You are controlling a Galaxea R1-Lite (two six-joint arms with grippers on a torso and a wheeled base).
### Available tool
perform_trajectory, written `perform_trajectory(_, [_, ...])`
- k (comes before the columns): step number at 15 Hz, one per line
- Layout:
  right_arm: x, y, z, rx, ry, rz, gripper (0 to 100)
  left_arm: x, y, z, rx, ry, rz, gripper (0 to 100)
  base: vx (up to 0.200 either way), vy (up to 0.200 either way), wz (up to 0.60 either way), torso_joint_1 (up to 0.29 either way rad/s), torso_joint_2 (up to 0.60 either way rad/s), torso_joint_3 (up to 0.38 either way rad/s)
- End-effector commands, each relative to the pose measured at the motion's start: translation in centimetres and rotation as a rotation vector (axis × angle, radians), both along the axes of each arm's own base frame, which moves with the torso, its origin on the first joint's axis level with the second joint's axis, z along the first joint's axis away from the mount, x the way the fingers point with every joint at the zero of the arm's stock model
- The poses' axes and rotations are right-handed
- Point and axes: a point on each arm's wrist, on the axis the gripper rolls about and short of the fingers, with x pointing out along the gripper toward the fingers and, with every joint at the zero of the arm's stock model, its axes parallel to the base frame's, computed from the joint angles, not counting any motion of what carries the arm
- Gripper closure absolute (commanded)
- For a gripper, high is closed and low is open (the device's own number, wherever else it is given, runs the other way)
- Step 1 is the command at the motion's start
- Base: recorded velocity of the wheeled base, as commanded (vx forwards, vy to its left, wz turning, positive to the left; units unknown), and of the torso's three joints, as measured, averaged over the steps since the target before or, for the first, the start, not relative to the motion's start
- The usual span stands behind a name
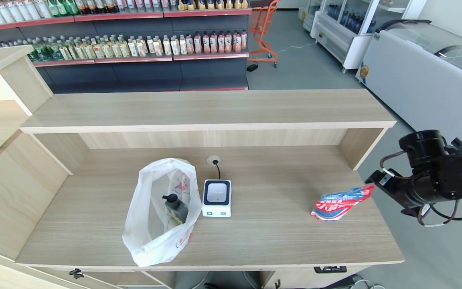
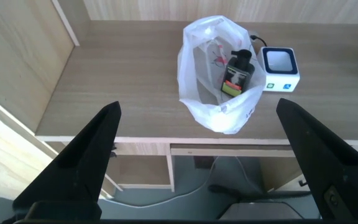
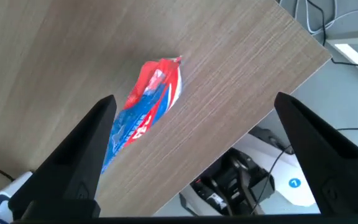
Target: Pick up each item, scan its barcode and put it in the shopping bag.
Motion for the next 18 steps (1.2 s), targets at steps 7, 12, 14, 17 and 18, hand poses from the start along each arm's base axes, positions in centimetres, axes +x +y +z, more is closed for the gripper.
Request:
perform_trajectory(7, [6.7, 5.5, -6.9, -0.053, 0.01, 0.182, 0, 0.0, 0.0, 0.0, -0.001, 0.002, 0.0, 0, 0.0, 0.0, 0.0, 0.0, 0.0, 0.0])
perform_trajectory(12, [8.1, 8.1, -9.2, -0.126, 0.036, 0.245, 100, 0.0, 0.0, 0.0, -0.001, 0.002, 0.0, 0, 0.0, 0.0, 0.0, 0.0, 0.0, 0.0])
perform_trajectory(14, [8.5, 8.6, -9.7, -0.173, 0.044, 0.28, 100, 0.0, 0.0, 0.0, -0.001, 0.002, 0.0, 0, 0.0, 0.0, 0.0, 0.0, 0.0, 0.0])
perform_trajectory(17, [9.0, 8.7, -8.8, -0.247, 0.019, 0.303, 100, 0.0, 0.0, 0.0, -0.001, 0.002, 0.0, 0, 0.0, 0.0, 0.0, 0.0, 0.0, 0.0])
perform_trajectory(18, [9.1, 8.7, -8.0, -0.244, -0.01, 0.301, 100, 0.0, 0.0, 0.0, -0.001, 0.002, 0.0, 0, 0.0, 0.0, 0.0, 0.0, 0.0, 0.0])
